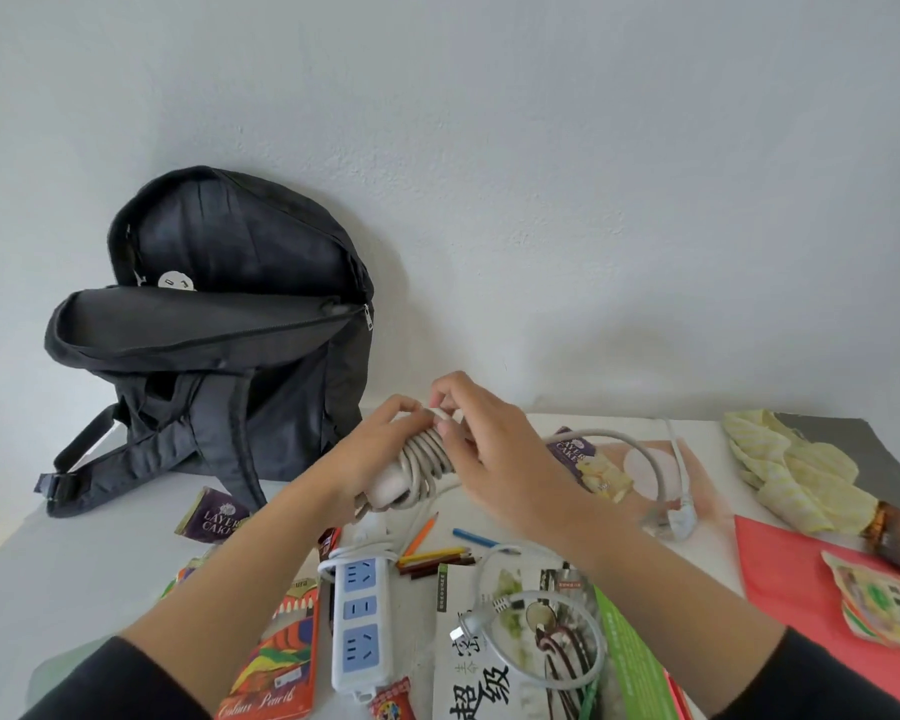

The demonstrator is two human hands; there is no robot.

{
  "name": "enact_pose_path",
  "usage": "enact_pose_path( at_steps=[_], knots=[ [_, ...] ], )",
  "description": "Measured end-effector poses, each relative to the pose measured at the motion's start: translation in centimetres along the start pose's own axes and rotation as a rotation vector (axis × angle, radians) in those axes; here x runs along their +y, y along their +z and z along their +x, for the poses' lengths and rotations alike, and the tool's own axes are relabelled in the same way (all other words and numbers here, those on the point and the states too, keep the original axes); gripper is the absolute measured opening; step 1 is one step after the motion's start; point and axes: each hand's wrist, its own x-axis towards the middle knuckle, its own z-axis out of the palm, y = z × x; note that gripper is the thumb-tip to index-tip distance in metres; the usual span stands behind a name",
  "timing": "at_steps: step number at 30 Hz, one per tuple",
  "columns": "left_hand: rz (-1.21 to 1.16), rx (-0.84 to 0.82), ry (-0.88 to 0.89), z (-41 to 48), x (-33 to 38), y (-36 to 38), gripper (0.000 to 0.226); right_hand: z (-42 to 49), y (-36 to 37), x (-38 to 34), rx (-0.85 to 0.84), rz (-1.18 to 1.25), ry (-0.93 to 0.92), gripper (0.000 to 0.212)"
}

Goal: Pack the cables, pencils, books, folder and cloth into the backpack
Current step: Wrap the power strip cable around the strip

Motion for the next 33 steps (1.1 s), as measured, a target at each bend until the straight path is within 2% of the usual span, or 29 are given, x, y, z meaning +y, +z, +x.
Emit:
enact_pose_path(
  at_steps=[2,4,6,9,10,12,13,18,23,30,32,33],
  knots=[
    [-0.09,-0.034,-0.06,-0.7,0.3,0.2,0.03,0.0,0.7,0.2,0.045,-0.054,-0.048,0.018],
    [-0.174,-0.051,-0.175,-1.4,0.5,0.3,0.038,0.1,0.8,0.4,0.125,-0.037,-0.057,0.018],
    [-0.223,-0.053,-0.201,-1.2,0.8,0.8,0.039,0.1,0.6,0.4,0.206,0.008,-0.035,0.017],
    [-0.182,-0.077,-0.08,-1.1,1.3,1.0,0.026,0.1,0.3,0.2,0.297,0.133,0.006,0.015],
    [-0.221,-0.087,-0.05,-1.1,1.3,0.9,0.028,0.0,0.3,0.1,0.311,0.167,-0.008,0.015],
    [-0.352,-0.162,0.001,-1.6,1.1,0.6,0.053,-0.1,0.2,-0.2,0.338,0.19,-0.084,0.016],
    [-0.362,-0.172,0.038,-1.8,1.1,0.5,0.056,-0.2,0.1,-0.3,0.355,0.195,-0.122,0.015],
    [-0.389,-0.131,0.161,-2.8,2.0,0.7,0.047,-1.0,-0.2,-0.2,0.459,0.231,-0.223,0.012],
    [-0.436,-0.153,0.195,-2.8,1.7,0.7,0.065,-1.7,-0.3,-0.1,0.567,0.232,-0.204,0.02],
    [-0.637,-0.103,0.054,-2.8,2.3,0.8,0.06,-2.0,-1.4,0.3,0.454,0.462,-0.034,0.011],
    [-0.7,-0.14,0.028,-2.7,2.3,0.6,0.071,-2.0,-2.0,0.8,0.296,0.493,0.03,0.002],
    [-0.715,-0.167,0.03,-2.5,2.2,0.5,0.076,-2.0,-2.2,1.1,0.167,0.538,0.08,0.013]
  ],
)
